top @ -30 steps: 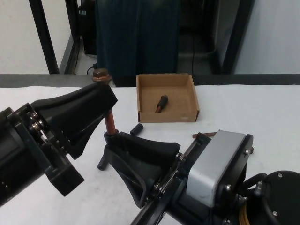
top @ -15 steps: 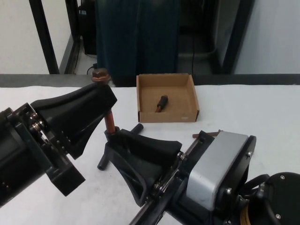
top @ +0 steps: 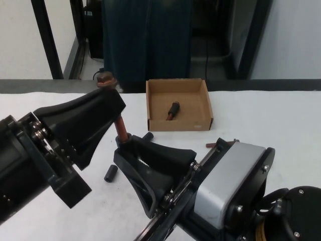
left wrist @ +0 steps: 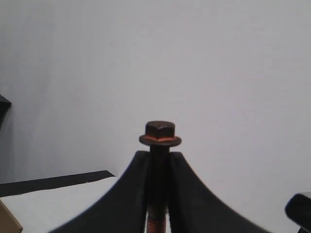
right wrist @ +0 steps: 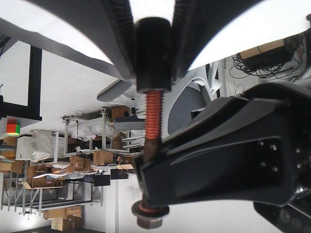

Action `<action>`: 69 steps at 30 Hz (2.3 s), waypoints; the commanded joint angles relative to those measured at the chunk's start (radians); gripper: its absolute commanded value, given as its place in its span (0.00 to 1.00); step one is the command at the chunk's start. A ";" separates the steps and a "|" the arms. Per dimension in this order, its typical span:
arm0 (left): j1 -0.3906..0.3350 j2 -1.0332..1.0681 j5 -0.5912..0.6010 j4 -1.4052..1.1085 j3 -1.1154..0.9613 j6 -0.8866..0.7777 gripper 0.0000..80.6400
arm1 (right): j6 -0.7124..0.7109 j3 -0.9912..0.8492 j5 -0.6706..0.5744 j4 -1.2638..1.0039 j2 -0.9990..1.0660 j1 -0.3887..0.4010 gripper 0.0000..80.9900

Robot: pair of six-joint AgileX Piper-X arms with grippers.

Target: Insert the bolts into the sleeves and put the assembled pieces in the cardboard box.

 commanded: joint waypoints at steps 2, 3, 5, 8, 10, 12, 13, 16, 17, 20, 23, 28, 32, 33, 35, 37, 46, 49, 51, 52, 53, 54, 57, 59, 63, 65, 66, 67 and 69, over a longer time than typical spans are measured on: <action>-0.035 -0.008 0.065 0.011 0.010 -0.005 0.01 | -0.009 -0.022 0.062 -0.032 -0.003 -0.008 0.00; -0.038 -0.008 0.065 0.024 0.010 0.007 0.01 | -0.009 -0.022 0.062 -0.032 -0.003 -0.008 0.00; -0.046 -0.008 0.065 0.041 0.010 0.046 0.01 | -0.009 -0.022 0.062 -0.032 -0.003 -0.014 0.00; -0.053 -0.008 0.063 0.045 0.010 0.107 0.01 | -0.009 -0.023 0.062 -0.032 -0.003 -0.026 0.00; -0.052 -0.008 0.063 0.045 0.010 0.147 0.01 | -0.009 -0.023 0.062 -0.032 -0.003 -0.030 0.00; -0.052 -0.008 0.063 0.045 0.010 0.203 0.01 | -0.009 -0.023 0.062 -0.032 -0.003 -0.030 0.00; -0.052 -0.008 0.063 0.048 0.010 0.219 0.01 | -0.009 -0.023 0.062 -0.032 -0.003 -0.030 0.00; -0.052 -0.008 0.065 0.065 0.010 0.261 0.01 | -0.009 -0.023 0.062 -0.032 -0.003 -0.030 0.00; -0.052 -0.008 0.065 0.076 0.010 0.281 0.01 | -0.009 -0.023 0.062 -0.032 -0.003 -0.030 0.00; -0.048 -0.008 0.070 0.083 0.010 0.335 0.01 | -0.009 -0.023 0.062 -0.032 -0.003 -0.030 0.00; -0.048 -0.008 0.076 0.090 0.010 0.360 0.01 | -0.009 -0.023 0.062 -0.032 -0.003 -0.030 0.00; -0.048 -0.008 0.113 0.111 0.010 0.392 0.01 | -0.009 -0.023 0.062 -0.032 -0.003 -0.030 0.00; -0.047 -0.008 0.113 0.137 0.010 0.397 0.01 | -0.009 -0.023 0.062 -0.032 -0.003 -0.030 0.00; -0.044 -0.008 0.113 0.141 0.010 0.401 0.01 | -0.009 -0.023 0.062 -0.032 -0.003 -0.030 0.00; -0.035 -0.008 0.113 0.143 0.010 0.419 0.01 | -0.009 -0.023 0.062 -0.032 -0.003 -0.030 0.00; -0.018 -0.008 0.113 0.152 0.010 0.420 0.01 | -0.009 -0.023 0.062 -0.032 -0.003 -0.030 0.00; 0.043 -0.008 0.113 0.156 0.010 0.416 0.37 | -0.009 -0.023 0.062 -0.032 -0.003 -0.030 0.00; 0.046 -0.008 0.109 0.156 0.010 0.402 0.53 | -0.009 -0.023 0.062 -0.032 -0.003 -0.030 0.00; 0.046 -0.008 0.109 0.156 0.010 0.400 0.57 | -0.009 -0.023 0.062 -0.032 -0.003 -0.030 0.00; 0.046 -0.008 0.109 0.156 0.010 0.400 0.57 | -0.009 -0.023 0.062 -0.032 -0.003 -0.030 0.00; 0.046 -0.008 0.109 0.156 0.010 0.400 0.57 | -0.009 -0.023 0.062 -0.032 -0.003 -0.030 0.00; 0.046 -0.008 0.109 0.156 0.010 0.400 0.57 | -0.009 -0.023 0.062 -0.032 -0.003 -0.030 0.00; 0.046 -0.008 0.107 0.129 0.010 0.400 0.57 | -0.009 -0.023 0.062 -0.030 -0.003 -0.030 0.00; 0.046 -0.008 0.107 0.077 0.010 0.389 0.57 | -0.009 -0.023 0.062 -0.019 -0.003 -0.030 0.00; 0.066 -0.022 0.103 -0.038 0.010 0.385 0.57 | -0.009 -0.015 0.062 0.059 -0.003 -0.030 0.00; 0.096 -0.034 0.081 -0.022 0.010 0.385 0.57 | -0.009 -0.010 0.083 0.095 -0.003 -0.030 0.00; 0.117 -0.037 0.065 -0.004 0.010 0.385 0.57 | -0.009 -0.009 0.109 0.109 -0.003 -0.030 0.00; 0.139 -0.038 0.049 0.022 0.010 0.385 0.57 | -0.009 -0.010 0.135 0.122 -0.003 -0.032 0.00; 0.190 -0.039 0.047 0.070 0.010 0.385 0.57 | -0.018 -0.010 0.166 0.147 -0.003 -0.039 0.00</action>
